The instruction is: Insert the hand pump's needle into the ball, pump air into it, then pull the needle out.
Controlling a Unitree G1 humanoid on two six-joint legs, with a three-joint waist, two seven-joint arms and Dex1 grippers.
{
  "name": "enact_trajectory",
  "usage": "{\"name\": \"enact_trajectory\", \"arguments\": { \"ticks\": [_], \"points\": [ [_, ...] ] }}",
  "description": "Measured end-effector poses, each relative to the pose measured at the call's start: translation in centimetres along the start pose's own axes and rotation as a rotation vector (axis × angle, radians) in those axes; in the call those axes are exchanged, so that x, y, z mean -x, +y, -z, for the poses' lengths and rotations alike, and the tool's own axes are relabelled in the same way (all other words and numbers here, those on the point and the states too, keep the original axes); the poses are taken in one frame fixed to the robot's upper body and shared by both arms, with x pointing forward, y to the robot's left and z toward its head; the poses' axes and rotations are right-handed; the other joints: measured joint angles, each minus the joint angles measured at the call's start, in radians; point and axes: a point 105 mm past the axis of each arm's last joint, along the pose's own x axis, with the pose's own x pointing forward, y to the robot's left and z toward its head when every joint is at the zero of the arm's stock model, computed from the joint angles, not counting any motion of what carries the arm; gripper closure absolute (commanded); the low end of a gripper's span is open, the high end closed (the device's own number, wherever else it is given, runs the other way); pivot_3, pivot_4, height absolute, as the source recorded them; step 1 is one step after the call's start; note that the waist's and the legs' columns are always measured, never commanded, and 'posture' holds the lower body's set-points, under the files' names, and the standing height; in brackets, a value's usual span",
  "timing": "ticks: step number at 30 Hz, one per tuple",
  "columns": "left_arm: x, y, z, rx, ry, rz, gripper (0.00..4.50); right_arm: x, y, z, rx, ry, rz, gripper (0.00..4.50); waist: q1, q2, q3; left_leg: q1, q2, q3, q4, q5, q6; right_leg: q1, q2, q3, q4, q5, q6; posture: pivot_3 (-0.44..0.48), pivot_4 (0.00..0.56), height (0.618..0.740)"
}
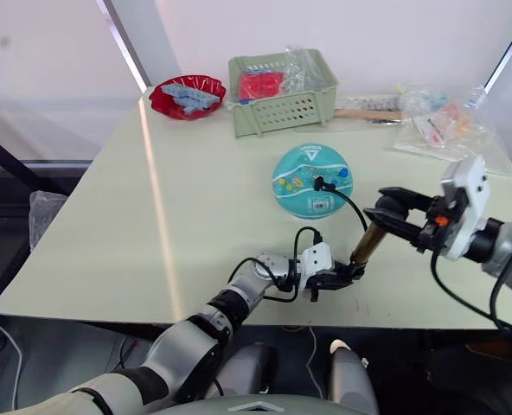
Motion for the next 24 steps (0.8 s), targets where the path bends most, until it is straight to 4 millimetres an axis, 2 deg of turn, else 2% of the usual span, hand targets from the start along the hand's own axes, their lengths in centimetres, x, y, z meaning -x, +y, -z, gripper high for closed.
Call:
{"name": "enact_trajectory", "arguments": {
  "ticks": [4, 5, 10, 15, 18, 24],
  "points": [
    [0.0, 0.1, 0.0, 0.000, 0.001, -0.004, 3.40, -0.8, 0.4, 2.0, 0.005, 0.022, 0.009, 2.41, -0.004, 0.001, -0.001, 0.001, 0.000, 0.000, 0.000, 0.000, 0.000, 0.001, 0.000, 0.000, 0.000, 0.000, 0.000, 0.000, 0.150, 0.737],
    [0.0, 0.1, -0.1, -0.004, 0.000, -0.003, 3.40, -1.1, 0.5, 3.0, -0.003, 0.039, 0.014, 2.41, -0.004, 0.000, -0.002, 0.001, 0.000, 0.000, 0.000, 0.000, 0.000, 0.001, 0.000, 0.000, 0.000, 0.000, 0.000, 0.000, 0.150, 0.737],
    [0.0, 0.3, -0.1, -0.001, 0.004, -0.003, 3.40, -1.5, 0.6, 3.0, 0.019, 0.002, 0.015, 2.41, -0.004, 0.000, -0.003, 0.001, 0.000, 0.000, 0.000, 0.000, 0.000, 0.001, 0.000, 0.000, 0.000, 0.000, 0.000, 0.000, 0.150, 0.737],
    [-0.1, 0.2, -0.2, -0.002, 0.002, 0.001, 3.40, -1.0, 0.2, 2.4, -0.004, -0.002, 0.011, 2.41, -0.003, 0.001, -0.002, 0.000, -0.001, 0.000, 0.000, 0.000, 0.000, 0.001, -0.001, 0.000, 0.000, 0.000, 0.000, 0.000, 0.150, 0.737],
    [-0.2, 0.2, -0.4, -0.003, -0.004, 0.006, 3.40, -0.4, -0.2, 1.5, -0.031, 0.001, -0.001, 2.41, -0.001, 0.004, 0.001, -0.001, -0.002, 0.000, 0.000, 0.000, 0.000, 0.000, -0.002, 0.000, 0.000, 0.000, 0.000, 0.000, 0.150, 0.737],
    [-0.2, 0.3, -0.7, -0.003, -0.012, 0.005, 3.40, 1.0, -0.8, -3.0, -0.015, -0.032, -0.042, 2.41, 0.001, 0.007, 0.006, -0.003, -0.003, 0.000, 0.000, 0.000, 0.000, -0.001, -0.003, 0.000, 0.000, 0.001, 0.000, 0.000, 0.150, 0.737]
  ]
}}
